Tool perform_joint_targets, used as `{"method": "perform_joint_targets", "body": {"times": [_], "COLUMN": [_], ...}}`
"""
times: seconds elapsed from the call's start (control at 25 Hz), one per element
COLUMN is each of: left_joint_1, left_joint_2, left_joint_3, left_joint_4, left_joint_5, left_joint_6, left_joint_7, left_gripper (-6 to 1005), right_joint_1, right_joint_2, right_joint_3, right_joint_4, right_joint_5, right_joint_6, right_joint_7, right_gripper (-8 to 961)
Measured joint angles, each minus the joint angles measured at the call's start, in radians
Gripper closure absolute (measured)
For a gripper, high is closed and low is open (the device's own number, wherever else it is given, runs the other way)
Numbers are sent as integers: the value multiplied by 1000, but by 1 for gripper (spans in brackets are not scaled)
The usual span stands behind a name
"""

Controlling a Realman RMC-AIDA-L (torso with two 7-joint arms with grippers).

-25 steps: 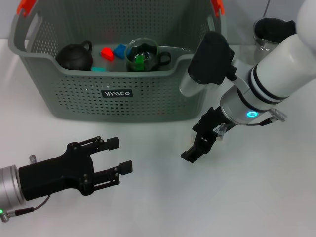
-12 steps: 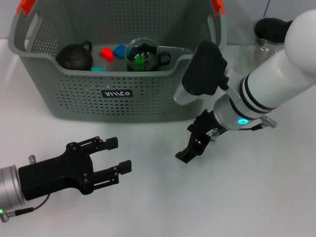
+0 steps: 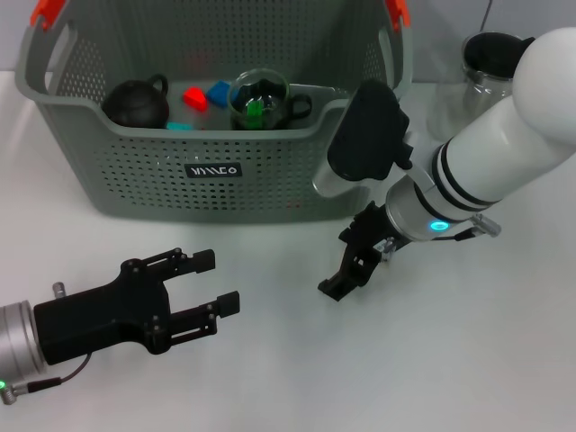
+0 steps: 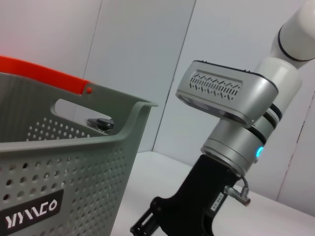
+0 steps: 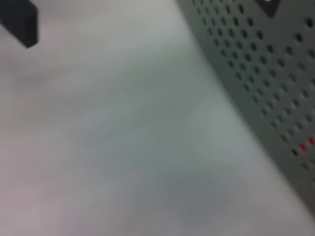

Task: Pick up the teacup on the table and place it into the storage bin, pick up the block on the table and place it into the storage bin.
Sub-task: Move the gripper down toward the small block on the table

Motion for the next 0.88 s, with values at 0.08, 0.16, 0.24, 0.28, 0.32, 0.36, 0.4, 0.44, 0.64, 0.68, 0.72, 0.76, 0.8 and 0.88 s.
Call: {"method": "perform_joint_targets", "body": {"times": [0.08, 0.16, 0.24, 0.28, 0.32, 0.36, 0.4, 0.44, 0.64, 0.68, 0.72, 0.76, 0.8, 0.88], "left_joint_1": [0, 1, 1, 1, 1, 2, 2, 3, 1, 1, 1, 1, 1, 3], "left_joint_2": [0, 0, 0, 0, 0, 0, 0, 0, 0, 0, 0, 0, 0, 0], "left_joint_3": [0, 0, 0, 0, 0, 0, 0, 0, 0, 0, 0, 0, 0, 0], "left_joint_4": [0, 0, 0, 0, 0, 0, 0, 0, 0, 0, 0, 0, 0, 0], "left_joint_5": [0, 0, 0, 0, 0, 0, 0, 0, 0, 0, 0, 0, 0, 0], "left_joint_6": [0, 0, 0, 0, 0, 0, 0, 0, 1, 1, 1, 1, 1, 1], "left_joint_7": [0, 0, 0, 0, 0, 0, 0, 0, 0, 0, 0, 0, 0, 0], "left_gripper": [276, 276, 276, 276, 276, 276, 276, 276, 276, 276, 276, 276, 276, 276], "right_joint_1": [5, 9, 11, 9, 7, 5, 1, -3, -23, -24, -24, -22, -20, -17], "right_joint_2": [0, -2, -4, -6, -8, -9, -11, -11, -12, -11, -9, -8, -7, -6], "right_joint_3": [-3, -3, 4, 13, 23, 34, 51, 69, 128, 130, 126, 121, 117, 113], "right_joint_4": [0, -2, -15, -29, -40, -53, -69, -83, -111, -105, -97, -89, -83, -79], "right_joint_5": [12, 25, 33, 38, 43, 48, 52, 52, 29, 28, 27, 26, 26, 25], "right_joint_6": [-27, -67, -127, -171, -207, -246, -292, -329, -328, -315, -303, -290, -281, -273], "right_joint_7": [0, 0, 0, 1, 0, -2, -5, -6, 0, 4, 14, 34, 56, 111], "right_gripper": [65, 65, 65, 65, 65, 66, 66, 66, 66, 66, 66, 67, 68, 69]}}
